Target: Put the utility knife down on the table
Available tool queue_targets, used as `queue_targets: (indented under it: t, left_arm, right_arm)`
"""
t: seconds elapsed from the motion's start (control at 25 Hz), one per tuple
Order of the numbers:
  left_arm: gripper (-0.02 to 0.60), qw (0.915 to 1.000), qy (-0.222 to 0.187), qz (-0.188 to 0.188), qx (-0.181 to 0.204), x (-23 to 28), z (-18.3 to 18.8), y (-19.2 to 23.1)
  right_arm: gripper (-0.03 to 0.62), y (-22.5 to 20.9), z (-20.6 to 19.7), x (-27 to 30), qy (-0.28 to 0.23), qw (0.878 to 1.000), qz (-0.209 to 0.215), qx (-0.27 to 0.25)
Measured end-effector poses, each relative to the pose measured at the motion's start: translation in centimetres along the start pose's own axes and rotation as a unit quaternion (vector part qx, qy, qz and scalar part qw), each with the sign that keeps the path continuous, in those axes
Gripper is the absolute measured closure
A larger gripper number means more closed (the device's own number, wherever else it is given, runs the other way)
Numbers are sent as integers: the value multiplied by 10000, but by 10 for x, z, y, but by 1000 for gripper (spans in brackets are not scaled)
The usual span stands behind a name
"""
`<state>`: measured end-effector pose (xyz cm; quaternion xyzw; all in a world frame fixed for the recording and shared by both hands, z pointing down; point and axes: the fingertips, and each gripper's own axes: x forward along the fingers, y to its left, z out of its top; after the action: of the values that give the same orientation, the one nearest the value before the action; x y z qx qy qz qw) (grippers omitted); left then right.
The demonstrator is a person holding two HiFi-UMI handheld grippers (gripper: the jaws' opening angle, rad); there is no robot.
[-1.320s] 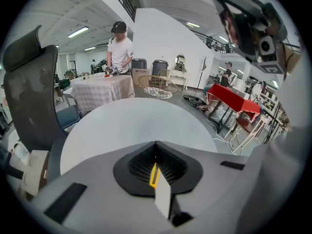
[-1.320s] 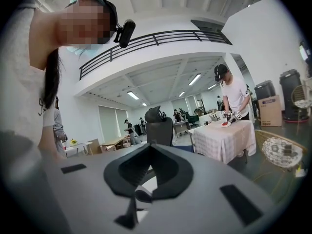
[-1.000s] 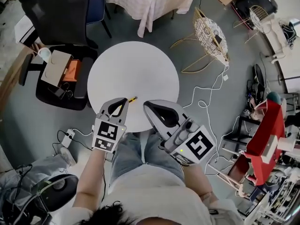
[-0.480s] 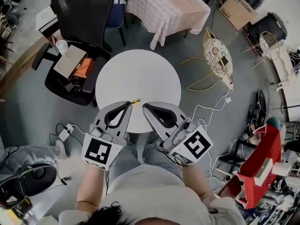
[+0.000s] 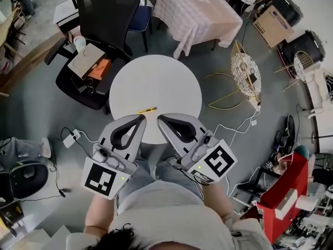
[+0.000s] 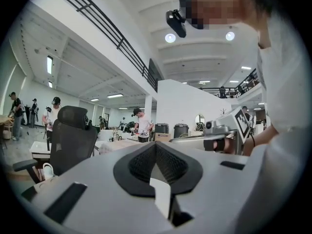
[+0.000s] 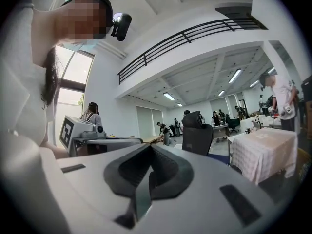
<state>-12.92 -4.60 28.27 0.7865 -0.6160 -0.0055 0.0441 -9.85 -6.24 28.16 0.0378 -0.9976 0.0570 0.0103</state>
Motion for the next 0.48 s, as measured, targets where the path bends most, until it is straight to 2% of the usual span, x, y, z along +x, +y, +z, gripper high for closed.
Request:
queue_targets:
  t: [0.48]
  left_arm:
    - [572, 9998, -167, 75, 101, -10, 10, -13]
  right_arm:
    - [586, 12, 13, -10, -86, 9997, 144, -166]
